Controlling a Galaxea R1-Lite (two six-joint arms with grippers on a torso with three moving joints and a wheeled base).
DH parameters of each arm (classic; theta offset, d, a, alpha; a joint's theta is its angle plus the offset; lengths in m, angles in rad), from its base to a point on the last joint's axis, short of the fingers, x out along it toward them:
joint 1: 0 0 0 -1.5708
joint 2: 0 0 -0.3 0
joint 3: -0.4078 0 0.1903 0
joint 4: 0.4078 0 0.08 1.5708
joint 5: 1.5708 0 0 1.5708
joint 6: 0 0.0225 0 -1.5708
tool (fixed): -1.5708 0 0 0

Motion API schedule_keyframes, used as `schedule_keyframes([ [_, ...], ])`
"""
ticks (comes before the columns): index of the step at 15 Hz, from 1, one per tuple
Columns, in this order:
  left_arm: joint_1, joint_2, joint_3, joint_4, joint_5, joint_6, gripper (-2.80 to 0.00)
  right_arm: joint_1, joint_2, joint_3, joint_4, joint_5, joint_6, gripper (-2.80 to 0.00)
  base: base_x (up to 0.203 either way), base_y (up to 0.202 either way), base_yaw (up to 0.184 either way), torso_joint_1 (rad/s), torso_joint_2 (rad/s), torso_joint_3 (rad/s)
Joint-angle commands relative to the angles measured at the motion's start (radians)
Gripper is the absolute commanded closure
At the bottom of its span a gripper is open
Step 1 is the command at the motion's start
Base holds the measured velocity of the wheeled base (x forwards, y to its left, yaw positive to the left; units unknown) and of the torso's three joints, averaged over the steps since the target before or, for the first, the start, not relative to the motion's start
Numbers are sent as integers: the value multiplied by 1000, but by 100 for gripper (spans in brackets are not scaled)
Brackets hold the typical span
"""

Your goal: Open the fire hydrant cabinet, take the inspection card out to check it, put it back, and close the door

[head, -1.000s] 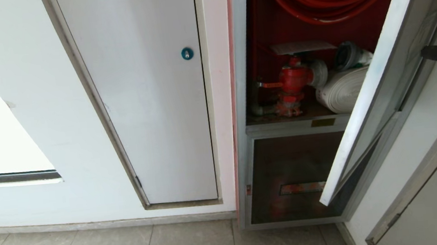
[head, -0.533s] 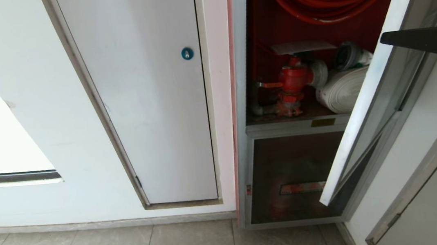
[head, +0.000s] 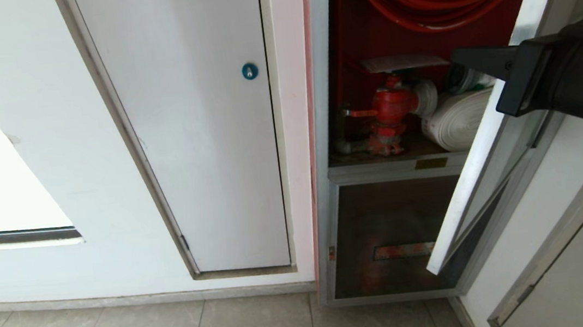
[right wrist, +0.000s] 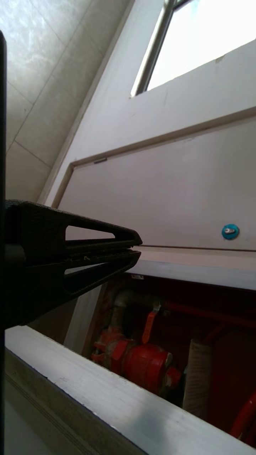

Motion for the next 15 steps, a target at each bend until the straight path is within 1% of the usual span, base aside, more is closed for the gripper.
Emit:
schedule_keyframes([
  [1, 0, 2, 0, 0, 0, 0, 0, 13, -2, 65, -73, -20, -24, 0, 0, 0, 0, 0, 0, 0],
  [3, 0, 2, 0, 0, 0, 0, 0, 29, -16, 133, -159, -49, -45, 0, 0, 0, 0, 0, 0, 0],
  [5, 0, 2, 0, 0, 0, 0, 0, 31, -10, 155, -197, -55, -49, 0, 0, 0, 0, 0, 0, 0],
  [12, 0, 2, 0, 0, 0, 0, 0, 30, 67, 148, -288, -92, -67, 0, 0, 0, 0, 0, 0, 0],
  [15, 0, 2, 0, 0, 0, 0, 0, 27, 110, 139, -330, -136, -68, 0, 0, 0, 0, 0, 0, 0],
])
